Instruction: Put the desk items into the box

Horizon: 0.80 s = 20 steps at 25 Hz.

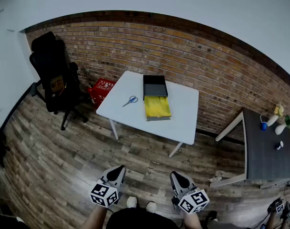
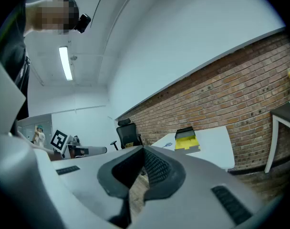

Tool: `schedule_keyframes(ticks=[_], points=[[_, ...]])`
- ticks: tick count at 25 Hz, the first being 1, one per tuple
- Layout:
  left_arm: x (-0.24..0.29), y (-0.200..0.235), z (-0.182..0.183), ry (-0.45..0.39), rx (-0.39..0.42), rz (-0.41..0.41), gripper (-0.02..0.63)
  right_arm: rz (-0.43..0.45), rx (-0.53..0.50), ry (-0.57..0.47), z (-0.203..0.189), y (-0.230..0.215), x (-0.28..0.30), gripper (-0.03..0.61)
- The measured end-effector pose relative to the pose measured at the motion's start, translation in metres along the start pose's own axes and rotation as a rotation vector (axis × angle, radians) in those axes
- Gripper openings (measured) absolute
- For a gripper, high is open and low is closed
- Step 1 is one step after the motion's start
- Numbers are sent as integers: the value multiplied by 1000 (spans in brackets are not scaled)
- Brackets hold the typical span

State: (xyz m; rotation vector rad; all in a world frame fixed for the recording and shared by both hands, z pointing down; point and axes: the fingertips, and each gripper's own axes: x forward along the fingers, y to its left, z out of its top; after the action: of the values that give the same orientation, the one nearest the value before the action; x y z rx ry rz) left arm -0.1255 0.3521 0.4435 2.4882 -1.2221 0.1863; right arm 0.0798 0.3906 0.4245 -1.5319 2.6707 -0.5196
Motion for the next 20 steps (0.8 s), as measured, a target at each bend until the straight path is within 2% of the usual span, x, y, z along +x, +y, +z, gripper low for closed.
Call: schedule_keyframes(ticks=[6,12,16,18,20], points=[[0,11,2,-20,-17,-2,14,-10,-5,-13,2,3,4,21],[2,27,11,-79,-196,-40,14,-36,97,-79,8,-2,5,22],[3,43,9,-121,-356,-58,14,-28,280,-141,4,-8,10,23],[3,50,5,-125,-392,-57,14,-23,335,-151,0,-9,13,23],[4,56,1,-118,-396,-57,14,-25,343,-148,-3,-8,18,23]])
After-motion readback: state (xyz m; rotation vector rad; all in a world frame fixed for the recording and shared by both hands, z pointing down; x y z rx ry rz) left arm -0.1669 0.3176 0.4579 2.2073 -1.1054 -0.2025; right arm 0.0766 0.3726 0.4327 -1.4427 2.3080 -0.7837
